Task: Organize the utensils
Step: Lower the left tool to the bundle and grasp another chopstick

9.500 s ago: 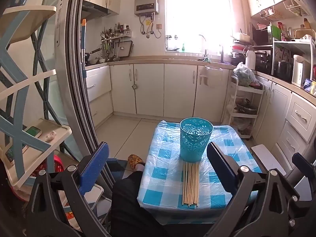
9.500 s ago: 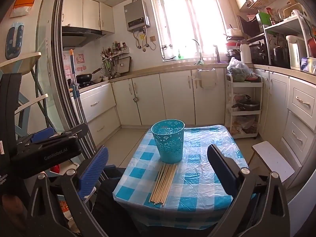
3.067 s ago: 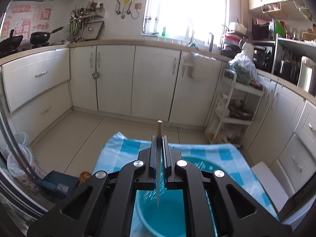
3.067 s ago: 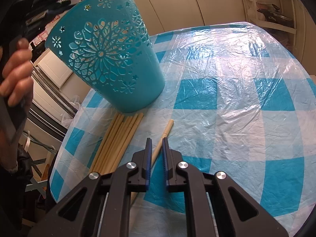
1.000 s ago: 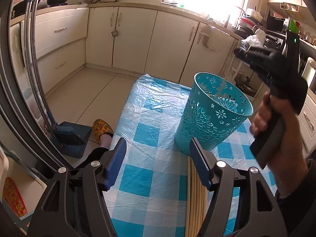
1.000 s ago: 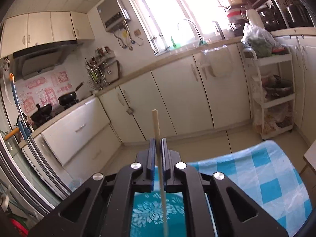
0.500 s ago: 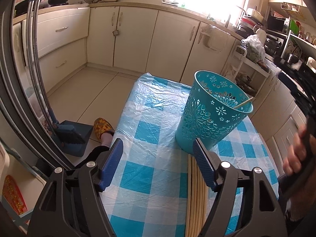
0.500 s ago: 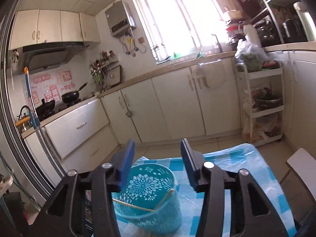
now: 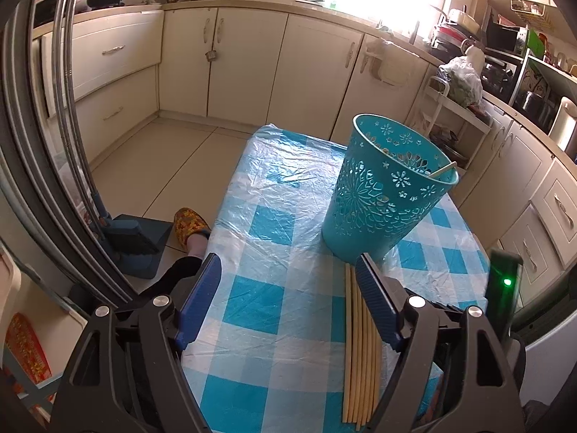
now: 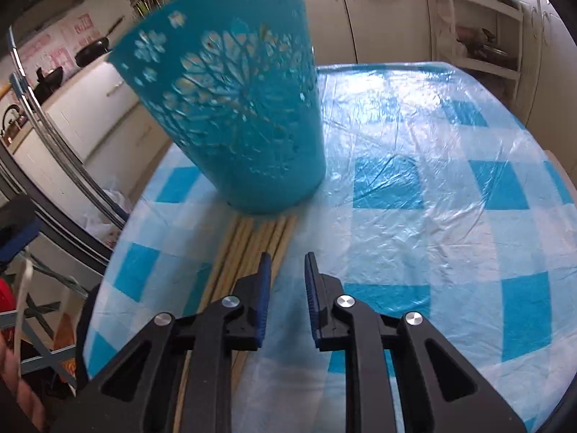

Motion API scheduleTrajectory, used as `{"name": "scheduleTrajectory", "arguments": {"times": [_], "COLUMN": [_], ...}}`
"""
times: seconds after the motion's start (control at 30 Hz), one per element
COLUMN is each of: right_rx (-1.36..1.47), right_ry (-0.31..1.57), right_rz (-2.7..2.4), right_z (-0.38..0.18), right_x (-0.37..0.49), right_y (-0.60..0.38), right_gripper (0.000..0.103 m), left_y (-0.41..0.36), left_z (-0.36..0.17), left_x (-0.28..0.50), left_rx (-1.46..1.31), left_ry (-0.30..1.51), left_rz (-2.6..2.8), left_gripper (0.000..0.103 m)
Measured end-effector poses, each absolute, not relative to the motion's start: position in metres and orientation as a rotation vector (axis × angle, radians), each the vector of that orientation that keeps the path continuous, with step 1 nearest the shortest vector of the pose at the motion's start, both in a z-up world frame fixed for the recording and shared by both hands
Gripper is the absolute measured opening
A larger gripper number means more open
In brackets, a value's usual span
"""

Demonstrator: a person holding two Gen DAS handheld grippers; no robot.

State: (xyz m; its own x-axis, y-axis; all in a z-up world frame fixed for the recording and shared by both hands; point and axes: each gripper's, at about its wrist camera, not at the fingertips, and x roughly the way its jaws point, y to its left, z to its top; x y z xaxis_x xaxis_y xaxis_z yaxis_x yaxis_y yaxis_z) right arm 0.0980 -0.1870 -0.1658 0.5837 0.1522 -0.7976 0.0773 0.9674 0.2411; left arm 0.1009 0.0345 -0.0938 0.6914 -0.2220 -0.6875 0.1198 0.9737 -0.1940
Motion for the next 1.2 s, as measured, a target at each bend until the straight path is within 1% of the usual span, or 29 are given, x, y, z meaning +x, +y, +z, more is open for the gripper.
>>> {"name": "scheduleTrajectory", "arguments": {"times": [0.2, 0.43, 0.47, 0.6, 0.73, 0.93, 1.2], "right_rx": [0.214, 0.120, 0.118, 0.079, 0.035, 0.129, 0.178], "right_ry": [0.949, 0.952, 0.955, 0.970, 0.974, 0.949, 0.926], "right_rz": [0.025, 0.052, 0.057, 0.082, 0.086, 0.089, 0.110], "right_z": [-0.168, -0.175, -0.175, -0.172, -0.171, -0.176, -0.178], "right_x": [0.114, 0.111, 0.111, 0.103, 0.094, 0.083, 0.081], "right_y": [-0.178, -0.160, -0.159, -0.168, -0.179, -0.208, -0.213], "right_gripper": [0.019, 0.019, 0.019, 0.010, 0.010, 0.010, 0.010], "left_y": [0.039, 0.031, 0.031, 0.026, 0.008, -0.020, -0.043], "left_z": [-0.102, -0.106, -0.107, -0.110, -0.127, -0.162, -0.178], "left_x": [0.104, 0.105, 0.105, 0.106, 0.114, 0.136, 0.150], "left_rx": [-0.156, -0.137, -0.134, -0.111, -0.034, 0.044, 0.107], "left_ry": [0.812, 0.824, 0.826, 0.840, 0.893, 0.994, 1.023], "left_rz": [-0.188, -0.203, -0.203, -0.211, -0.227, -0.251, -0.251], "left_gripper": [0.074, 0.074, 0.074, 0.074, 0.074, 0.074, 0.074]}}
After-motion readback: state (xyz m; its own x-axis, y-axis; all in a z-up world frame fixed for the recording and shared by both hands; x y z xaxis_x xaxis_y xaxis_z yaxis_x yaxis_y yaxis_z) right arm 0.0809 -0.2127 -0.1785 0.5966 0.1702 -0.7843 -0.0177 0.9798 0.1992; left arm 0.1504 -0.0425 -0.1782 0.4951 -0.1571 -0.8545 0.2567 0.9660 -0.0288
